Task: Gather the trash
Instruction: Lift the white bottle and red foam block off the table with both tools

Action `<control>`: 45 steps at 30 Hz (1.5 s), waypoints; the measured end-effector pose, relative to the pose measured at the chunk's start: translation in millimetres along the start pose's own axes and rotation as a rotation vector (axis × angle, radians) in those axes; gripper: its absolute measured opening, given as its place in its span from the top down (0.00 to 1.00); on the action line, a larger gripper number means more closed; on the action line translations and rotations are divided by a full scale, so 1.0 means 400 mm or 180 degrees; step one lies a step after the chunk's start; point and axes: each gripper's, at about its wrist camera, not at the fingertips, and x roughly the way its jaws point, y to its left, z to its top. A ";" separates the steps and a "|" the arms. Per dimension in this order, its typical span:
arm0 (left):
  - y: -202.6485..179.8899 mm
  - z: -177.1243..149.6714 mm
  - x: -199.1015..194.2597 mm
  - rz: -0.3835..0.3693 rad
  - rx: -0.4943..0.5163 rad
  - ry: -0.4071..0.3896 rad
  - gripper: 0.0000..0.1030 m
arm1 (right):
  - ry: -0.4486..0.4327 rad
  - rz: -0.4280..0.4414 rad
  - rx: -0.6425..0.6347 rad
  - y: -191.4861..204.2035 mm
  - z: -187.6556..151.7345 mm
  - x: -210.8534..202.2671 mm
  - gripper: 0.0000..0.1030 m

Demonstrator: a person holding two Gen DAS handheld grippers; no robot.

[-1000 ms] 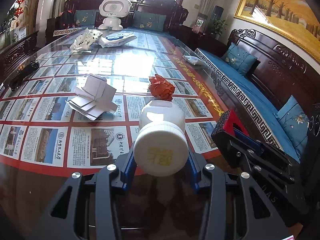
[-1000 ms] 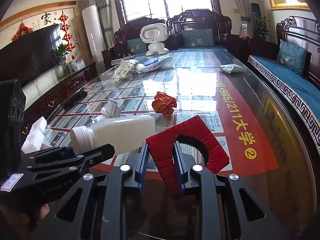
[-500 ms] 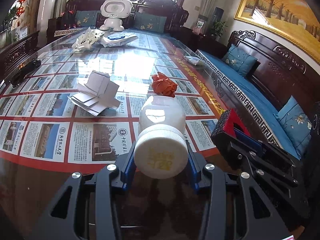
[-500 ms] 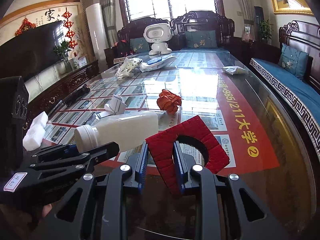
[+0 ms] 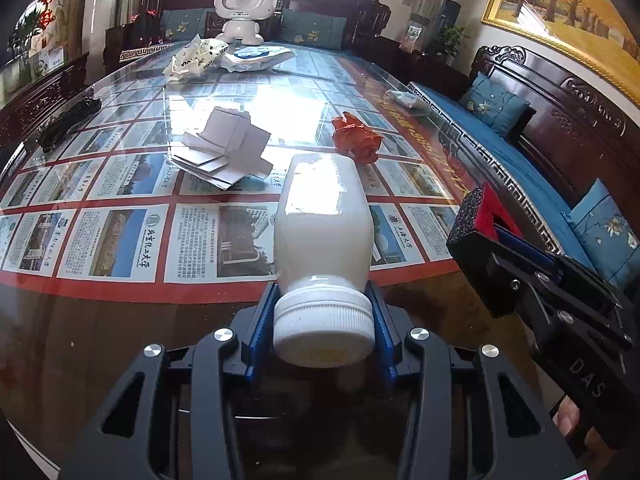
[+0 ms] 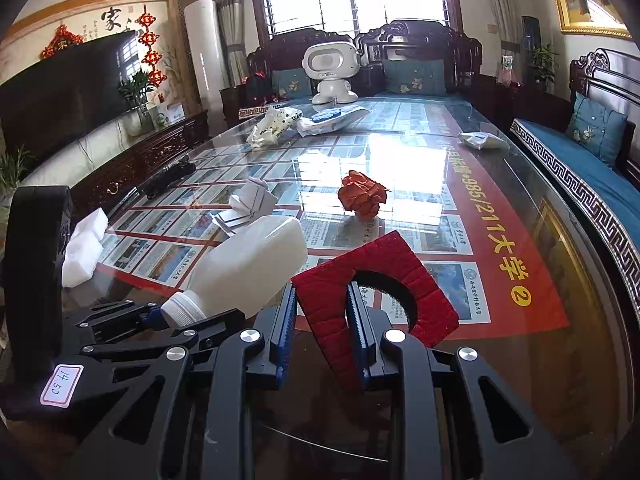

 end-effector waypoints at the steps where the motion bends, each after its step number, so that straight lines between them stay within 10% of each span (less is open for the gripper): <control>1: 0.000 0.002 0.001 0.0010 -0.0004 0.0003 0.57 | -0.0001 0.0004 -0.0006 0.002 -0.001 -0.001 0.76; 6: -0.006 0.011 -0.004 0.0064 0.0025 -0.0038 0.45 | 0.0019 0.0009 0.0000 0.001 -0.002 0.003 0.76; 45: -0.023 -0.104 -0.123 -0.0285 0.0204 -0.0057 0.52 | -0.0071 -0.0083 -0.0035 0.050 -0.083 -0.161 0.76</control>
